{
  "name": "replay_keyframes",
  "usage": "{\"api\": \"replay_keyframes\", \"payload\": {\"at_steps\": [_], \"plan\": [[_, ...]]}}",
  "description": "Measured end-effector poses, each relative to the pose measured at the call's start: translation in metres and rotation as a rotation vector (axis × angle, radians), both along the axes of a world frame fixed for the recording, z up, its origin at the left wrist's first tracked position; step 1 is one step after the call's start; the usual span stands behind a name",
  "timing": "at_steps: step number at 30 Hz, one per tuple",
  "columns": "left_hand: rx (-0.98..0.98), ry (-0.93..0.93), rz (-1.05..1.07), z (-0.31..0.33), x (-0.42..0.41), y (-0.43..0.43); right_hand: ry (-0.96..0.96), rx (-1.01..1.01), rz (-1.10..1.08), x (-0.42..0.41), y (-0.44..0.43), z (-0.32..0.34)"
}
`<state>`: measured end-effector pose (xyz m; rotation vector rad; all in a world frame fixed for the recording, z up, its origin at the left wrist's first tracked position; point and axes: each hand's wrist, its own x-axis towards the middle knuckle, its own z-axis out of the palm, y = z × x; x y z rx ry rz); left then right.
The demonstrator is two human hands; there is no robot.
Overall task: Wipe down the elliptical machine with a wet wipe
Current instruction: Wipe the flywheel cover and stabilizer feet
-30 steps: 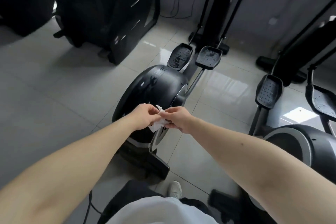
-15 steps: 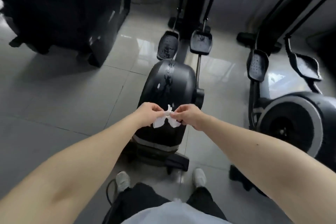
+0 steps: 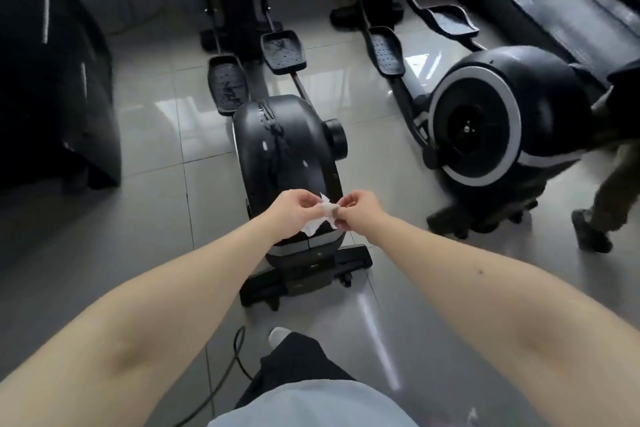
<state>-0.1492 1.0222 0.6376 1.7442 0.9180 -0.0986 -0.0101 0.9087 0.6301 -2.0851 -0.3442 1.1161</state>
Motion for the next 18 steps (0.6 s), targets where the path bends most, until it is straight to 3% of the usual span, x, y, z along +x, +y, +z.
{"api": "replay_keyframes", "payload": {"at_steps": [6,11,18], "plan": [[0.055,0.026,-0.102,0.015,-0.019,-0.058,0.244,0.135,-0.375,-0.046,-0.063,0.004],[0.116,0.046,-0.197,0.008,-0.051,-0.1,0.575,0.288,-0.487,-0.094,-0.11,-0.007],[0.122,0.033,-0.304,-0.006,-0.084,-0.116,0.4,0.261,-0.685,-0.138,-0.134,-0.027]]}}
